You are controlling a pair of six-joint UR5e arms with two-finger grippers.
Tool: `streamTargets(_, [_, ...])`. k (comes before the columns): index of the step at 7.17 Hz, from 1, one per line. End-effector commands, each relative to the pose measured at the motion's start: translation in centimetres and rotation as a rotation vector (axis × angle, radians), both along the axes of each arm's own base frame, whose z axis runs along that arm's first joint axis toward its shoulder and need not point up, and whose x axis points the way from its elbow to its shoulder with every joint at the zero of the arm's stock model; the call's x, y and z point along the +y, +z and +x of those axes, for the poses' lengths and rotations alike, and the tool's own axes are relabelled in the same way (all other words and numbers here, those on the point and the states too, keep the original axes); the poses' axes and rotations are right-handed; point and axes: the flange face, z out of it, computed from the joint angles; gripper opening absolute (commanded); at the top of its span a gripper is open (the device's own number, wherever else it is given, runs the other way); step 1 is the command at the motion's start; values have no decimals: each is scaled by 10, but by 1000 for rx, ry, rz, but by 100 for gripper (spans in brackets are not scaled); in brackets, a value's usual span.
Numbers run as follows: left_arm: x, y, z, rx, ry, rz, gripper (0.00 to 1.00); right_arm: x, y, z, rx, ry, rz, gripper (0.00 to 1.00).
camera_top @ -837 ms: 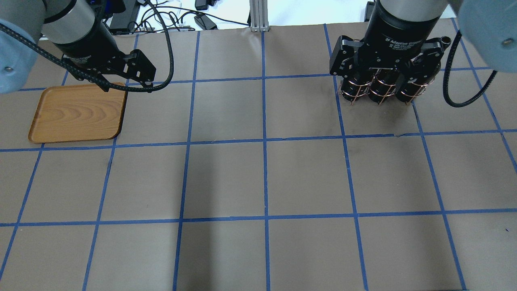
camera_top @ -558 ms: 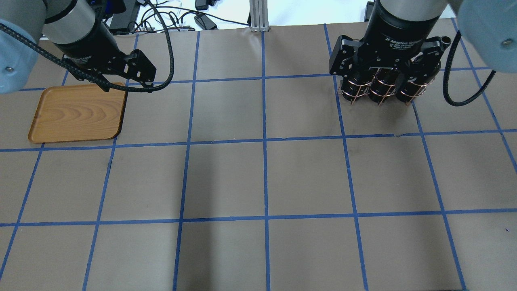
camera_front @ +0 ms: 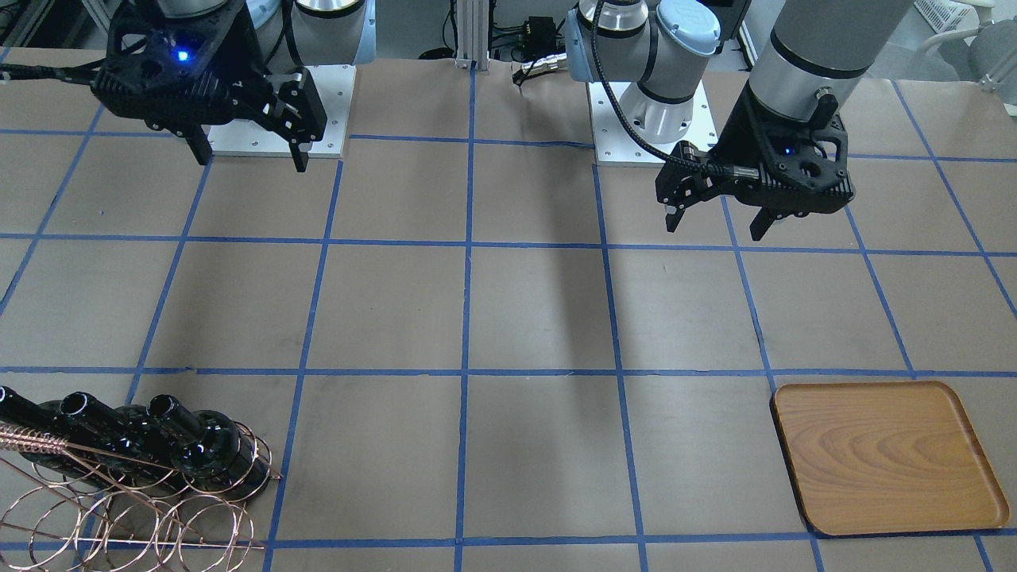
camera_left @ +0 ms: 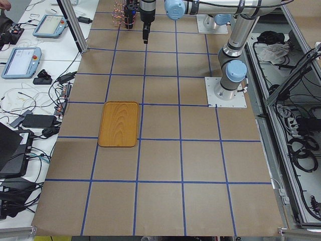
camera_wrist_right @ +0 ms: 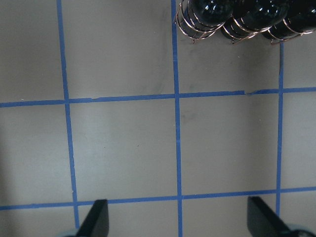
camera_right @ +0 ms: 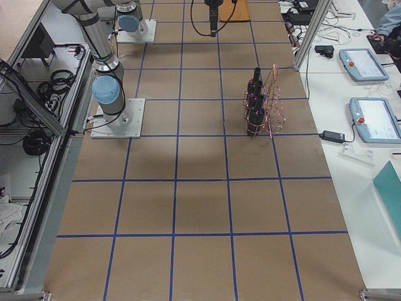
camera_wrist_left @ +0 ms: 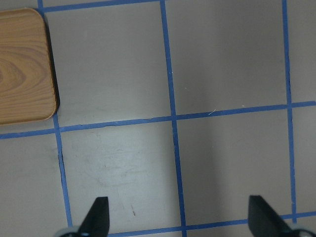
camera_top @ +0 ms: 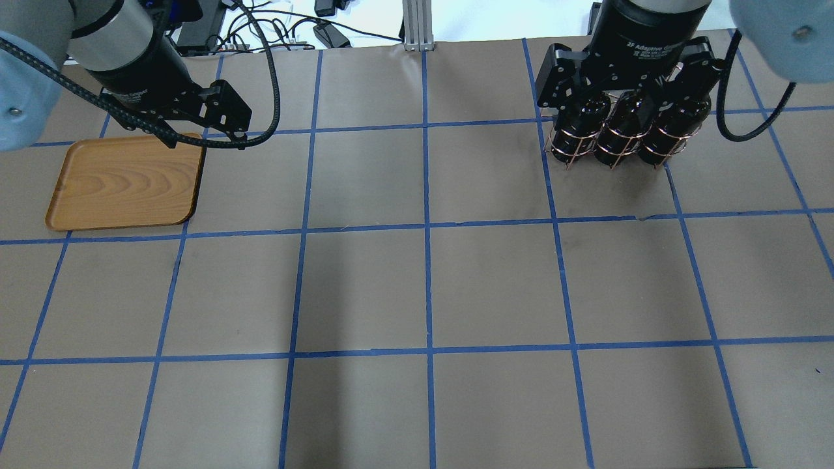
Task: Take wine from basket and place on tray
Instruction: 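Lower the right gripper onto a wine bottle in the copper rack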
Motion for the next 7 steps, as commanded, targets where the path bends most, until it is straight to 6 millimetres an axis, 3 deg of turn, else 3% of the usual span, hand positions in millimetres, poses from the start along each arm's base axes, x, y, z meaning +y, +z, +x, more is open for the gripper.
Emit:
streamTargets(1, [0, 0, -1, 0, -4, 1, 100, -52, -2, -59, 16, 33, -18, 100])
streamTargets(2, [0, 0, 0, 0, -2, 0, 100, -81, -18, -87, 65, 87, -30, 100])
streamTargets(5, [0, -1, 0, 0, -2, 3, 100, -142, -74, -137, 70, 102, -67, 100])
streamTargets(7, [0, 0, 1, 0, -2, 0, 100, -158, -105, -142, 64, 83, -38, 95])
